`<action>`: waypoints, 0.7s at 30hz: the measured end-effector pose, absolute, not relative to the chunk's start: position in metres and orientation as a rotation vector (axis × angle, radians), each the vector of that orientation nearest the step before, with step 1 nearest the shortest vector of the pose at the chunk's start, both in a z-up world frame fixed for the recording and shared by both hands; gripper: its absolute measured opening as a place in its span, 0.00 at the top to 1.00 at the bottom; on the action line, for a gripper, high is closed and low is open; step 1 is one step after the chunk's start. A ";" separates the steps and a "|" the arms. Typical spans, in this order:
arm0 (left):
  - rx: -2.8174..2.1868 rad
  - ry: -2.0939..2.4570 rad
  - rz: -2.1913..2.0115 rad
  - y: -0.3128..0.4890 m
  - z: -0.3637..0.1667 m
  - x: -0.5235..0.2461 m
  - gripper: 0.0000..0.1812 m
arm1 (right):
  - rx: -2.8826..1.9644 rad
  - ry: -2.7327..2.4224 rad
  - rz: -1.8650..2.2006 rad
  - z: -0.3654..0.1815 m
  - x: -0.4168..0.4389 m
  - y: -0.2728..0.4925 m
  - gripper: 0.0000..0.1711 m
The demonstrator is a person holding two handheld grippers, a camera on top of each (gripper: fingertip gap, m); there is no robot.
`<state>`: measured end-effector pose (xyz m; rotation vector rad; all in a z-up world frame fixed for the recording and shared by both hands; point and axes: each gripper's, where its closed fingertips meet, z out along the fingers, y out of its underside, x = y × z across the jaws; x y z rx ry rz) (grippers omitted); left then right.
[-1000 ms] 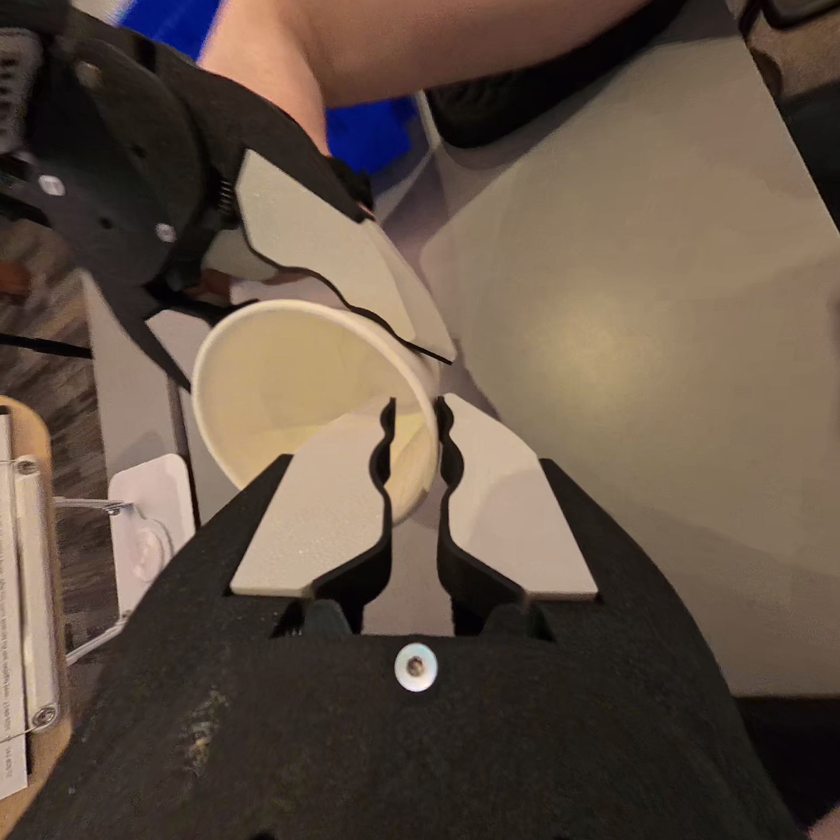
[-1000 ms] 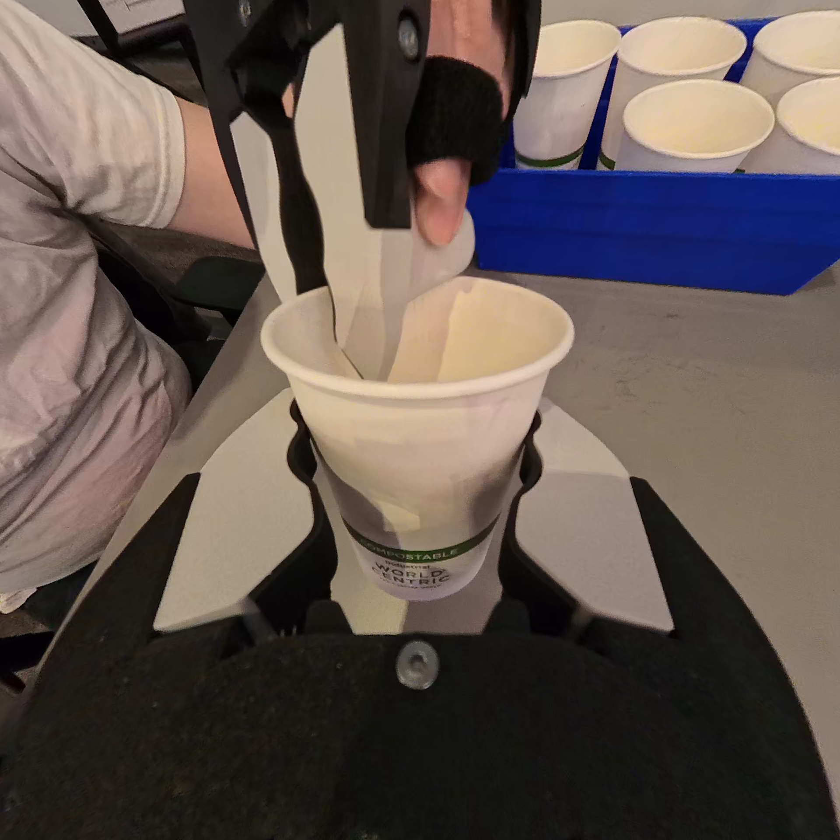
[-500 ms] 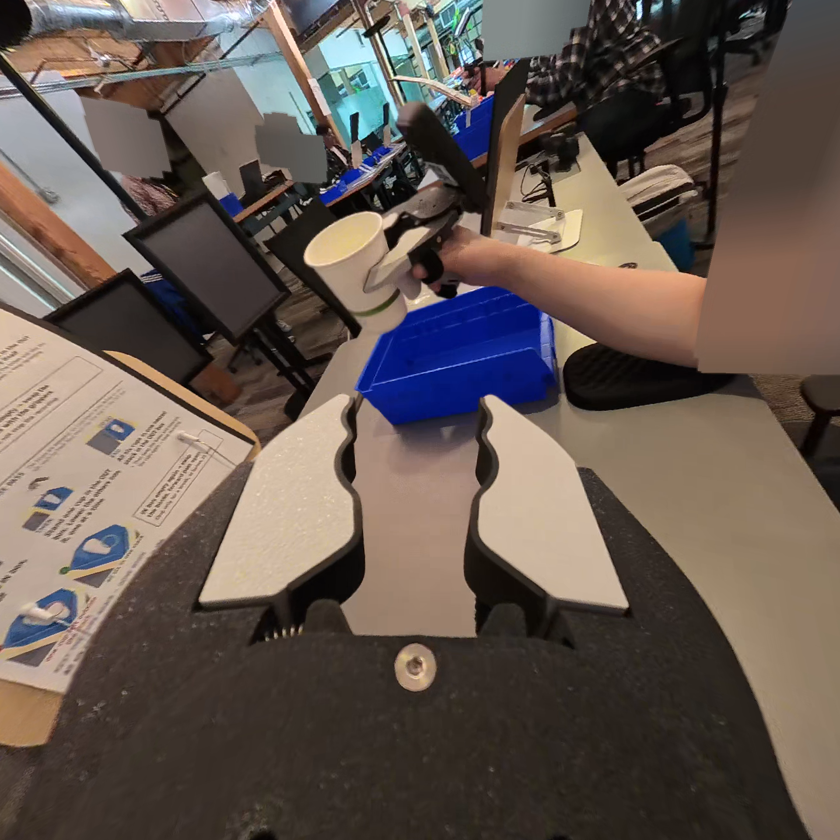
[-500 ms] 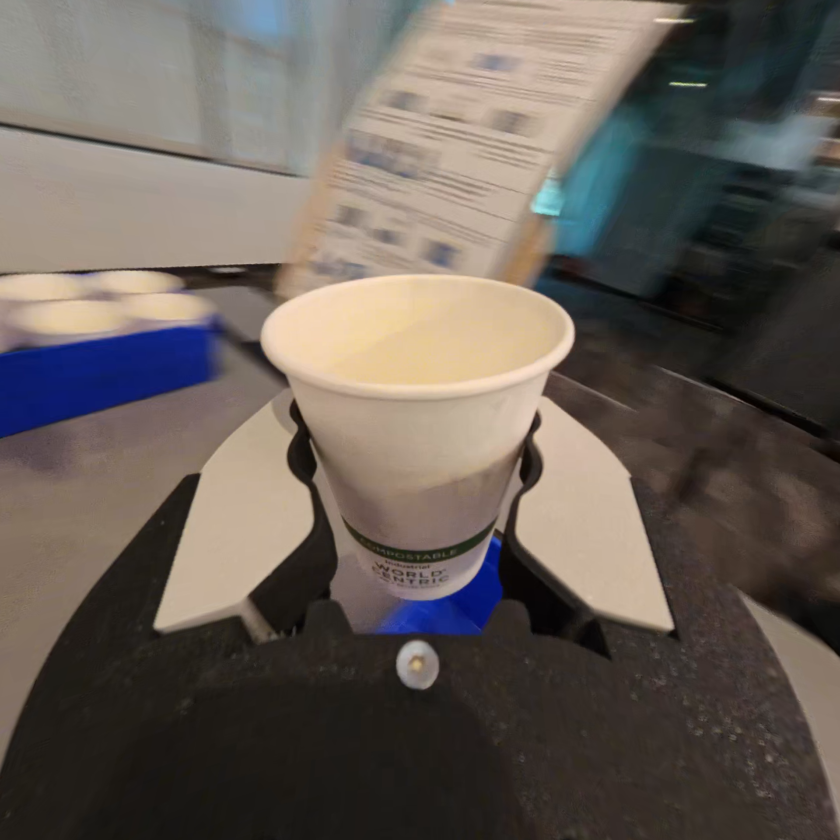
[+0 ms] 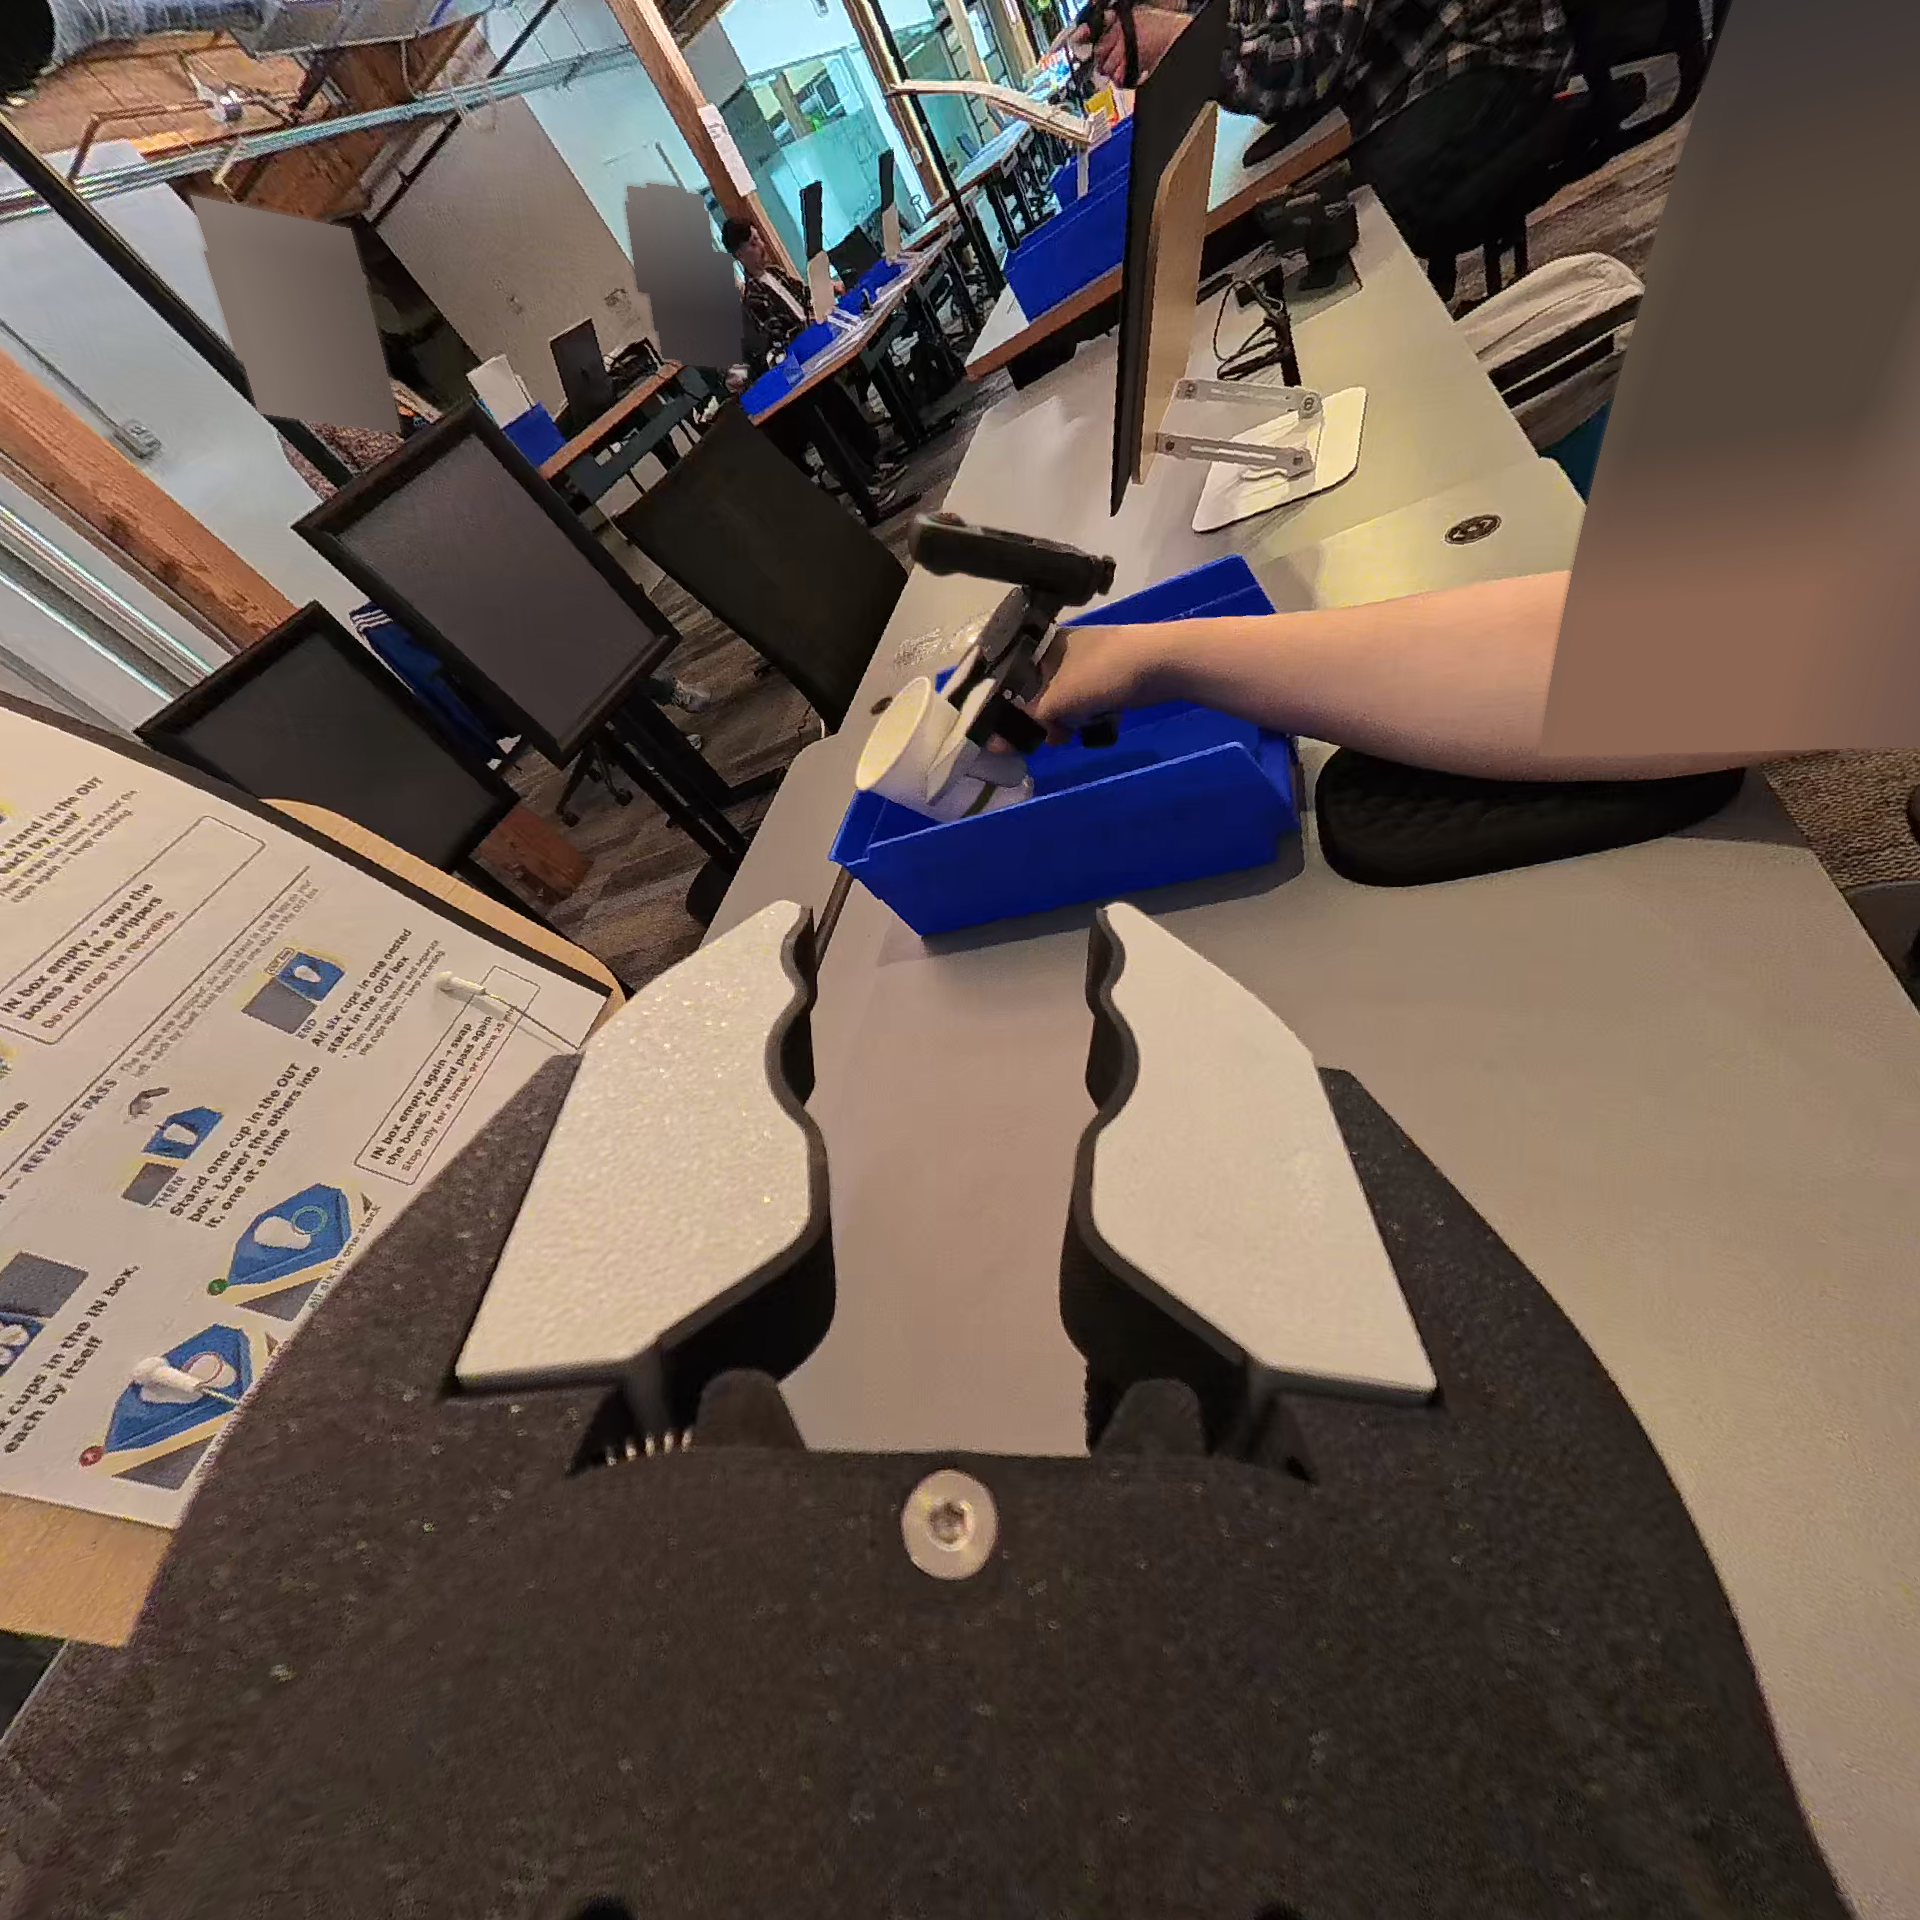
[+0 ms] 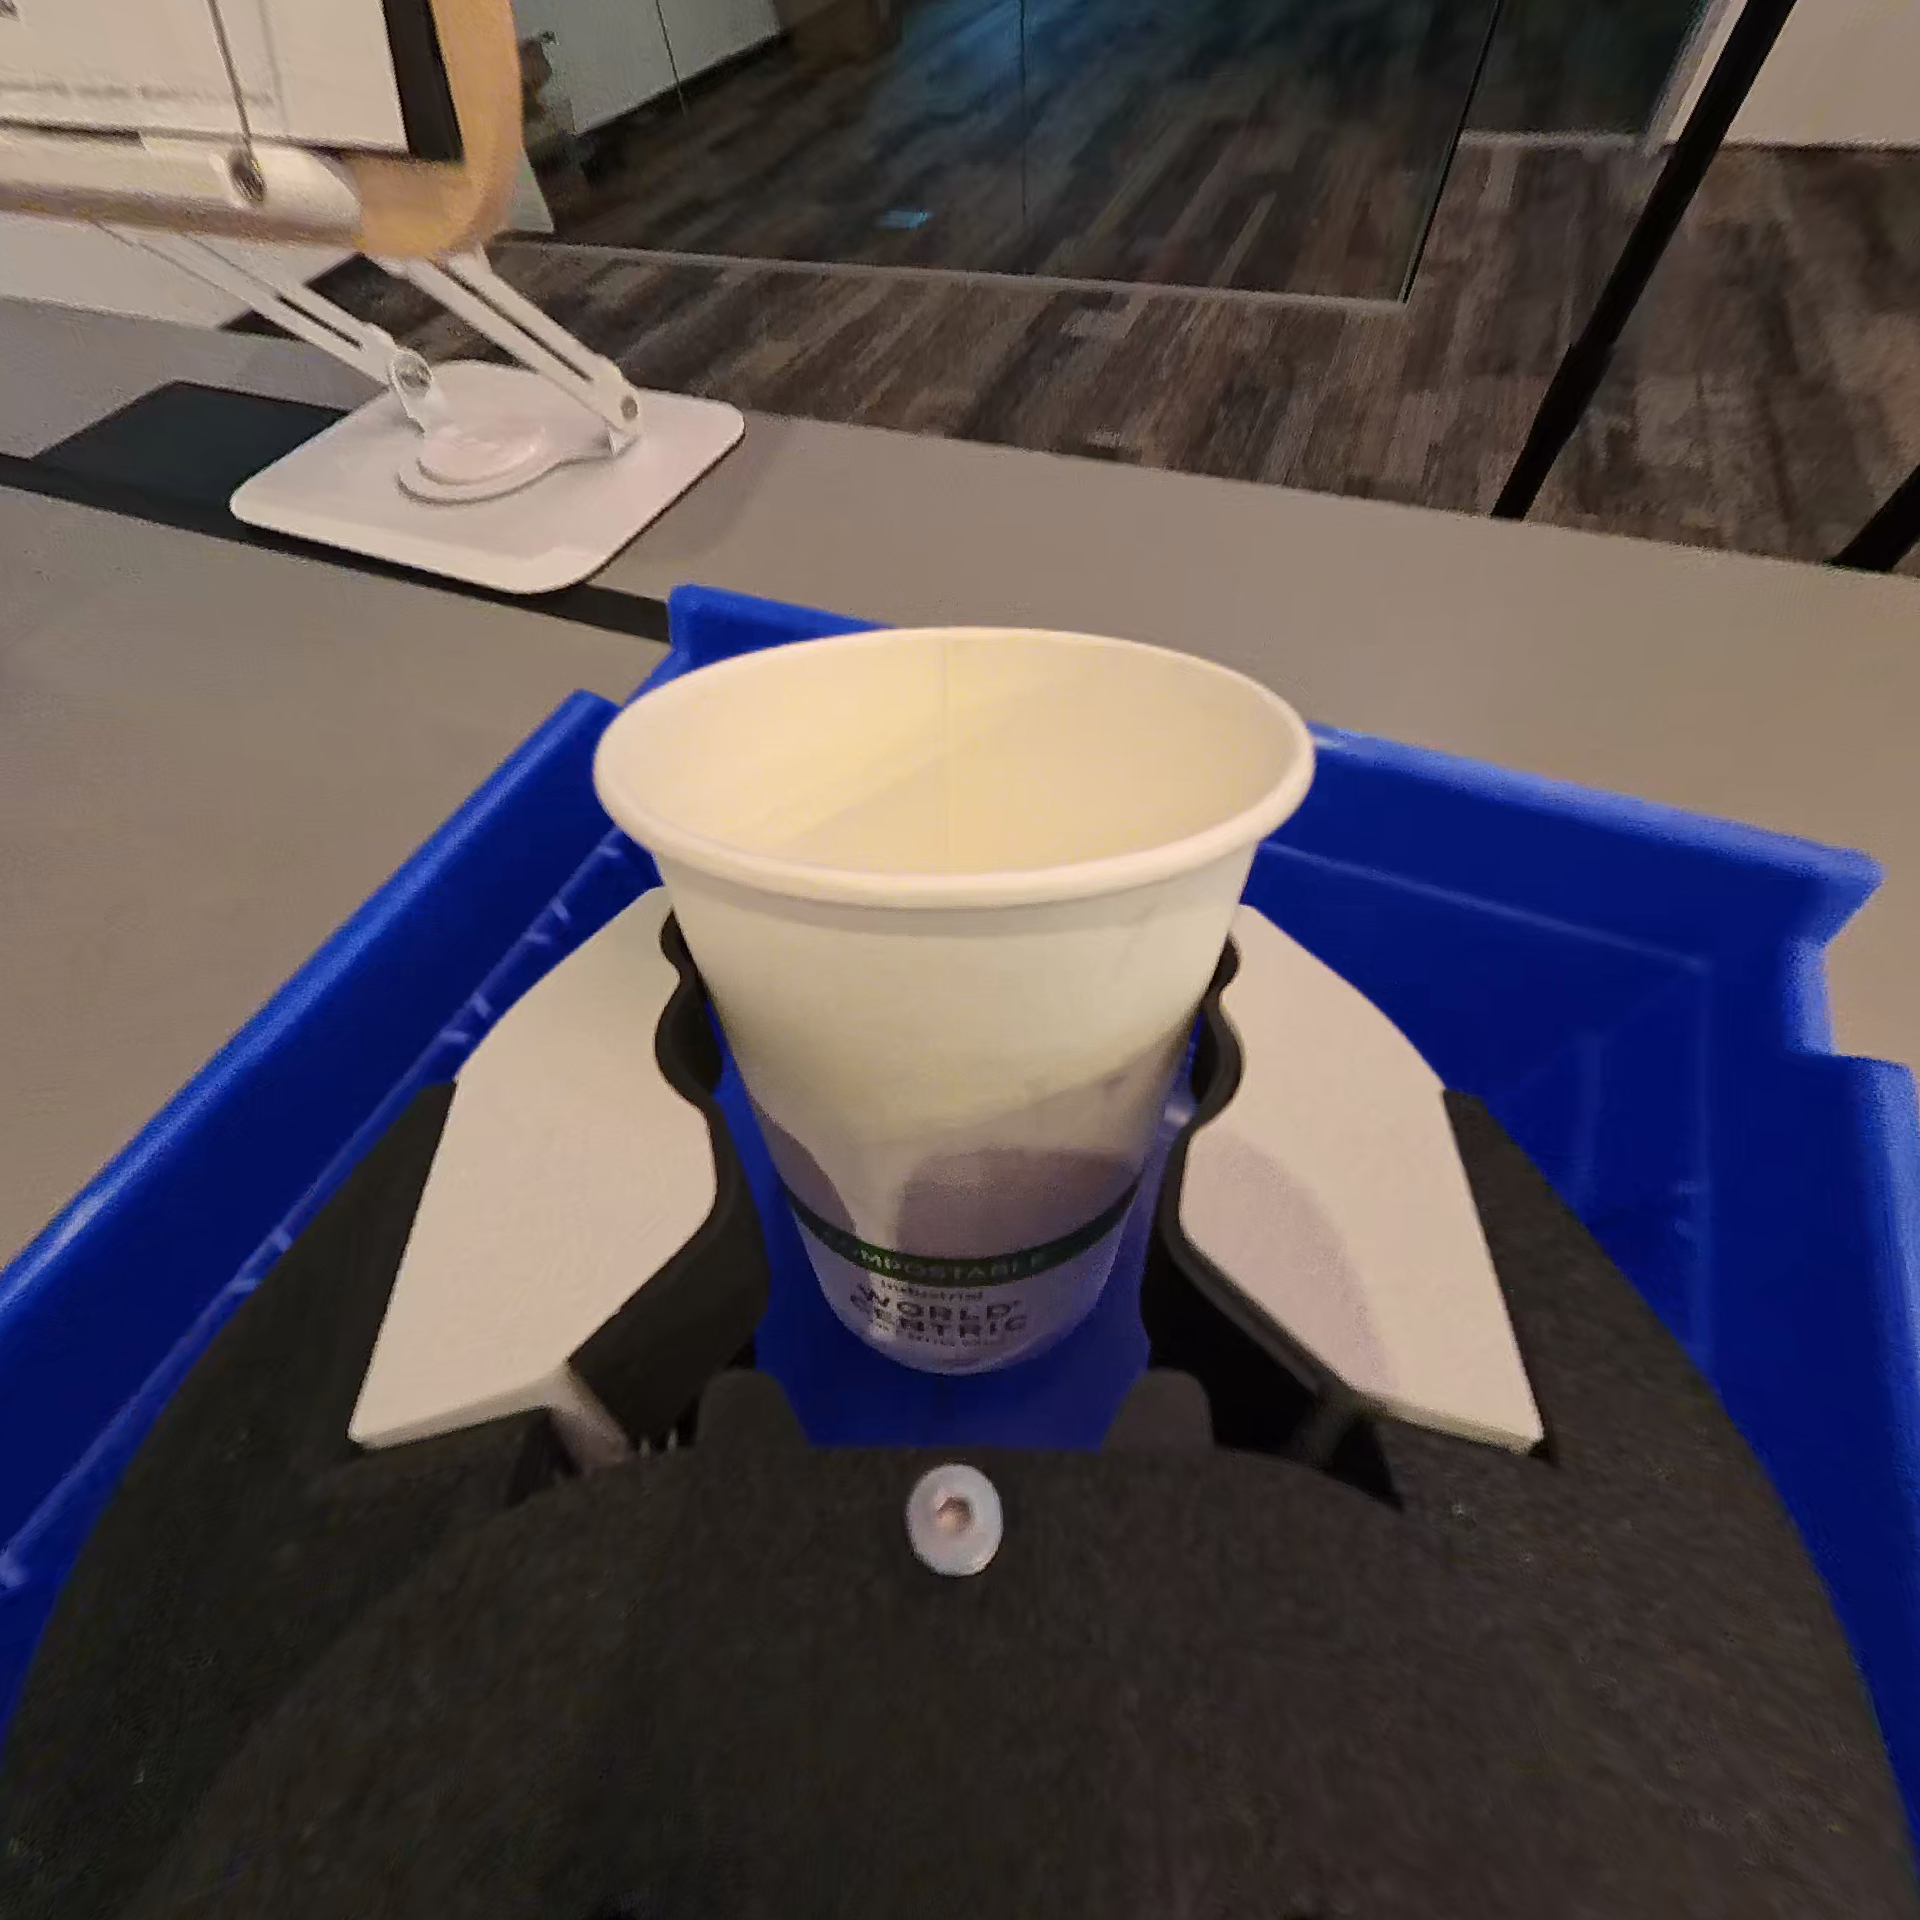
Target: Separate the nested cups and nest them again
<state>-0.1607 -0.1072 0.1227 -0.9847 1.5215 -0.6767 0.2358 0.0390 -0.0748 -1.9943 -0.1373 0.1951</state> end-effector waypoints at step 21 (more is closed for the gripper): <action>-0.988 1.544 -0.634 -0.106 0.119 -0.162 0.73 | -2.122 -0.209 0.165 -0.099 0.244 0.027 0.47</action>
